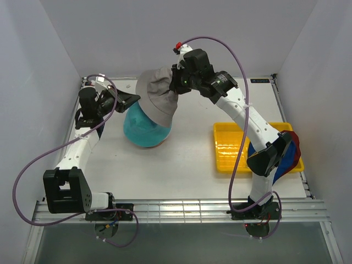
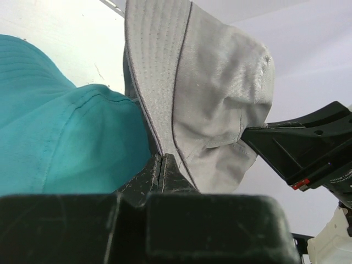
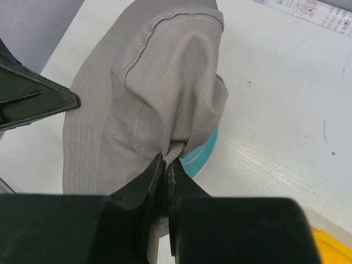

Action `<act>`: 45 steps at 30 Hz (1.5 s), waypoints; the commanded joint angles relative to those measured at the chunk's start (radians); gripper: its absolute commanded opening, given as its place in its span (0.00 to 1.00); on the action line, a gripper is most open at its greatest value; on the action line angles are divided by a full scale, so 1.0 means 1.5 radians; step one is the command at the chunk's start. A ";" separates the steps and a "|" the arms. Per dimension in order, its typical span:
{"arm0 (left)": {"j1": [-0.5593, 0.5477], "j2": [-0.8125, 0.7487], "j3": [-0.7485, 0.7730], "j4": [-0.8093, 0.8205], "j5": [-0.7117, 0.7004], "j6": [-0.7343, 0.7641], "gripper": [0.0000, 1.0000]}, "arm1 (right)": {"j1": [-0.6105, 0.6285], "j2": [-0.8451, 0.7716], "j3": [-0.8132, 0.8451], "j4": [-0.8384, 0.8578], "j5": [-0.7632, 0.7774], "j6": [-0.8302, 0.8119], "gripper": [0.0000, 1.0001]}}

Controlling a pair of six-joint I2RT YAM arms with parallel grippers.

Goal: Stack the hats

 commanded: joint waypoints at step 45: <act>0.164 -0.155 -0.236 0.016 -0.010 0.055 0.00 | 0.064 0.046 -0.008 0.138 -0.045 0.029 0.40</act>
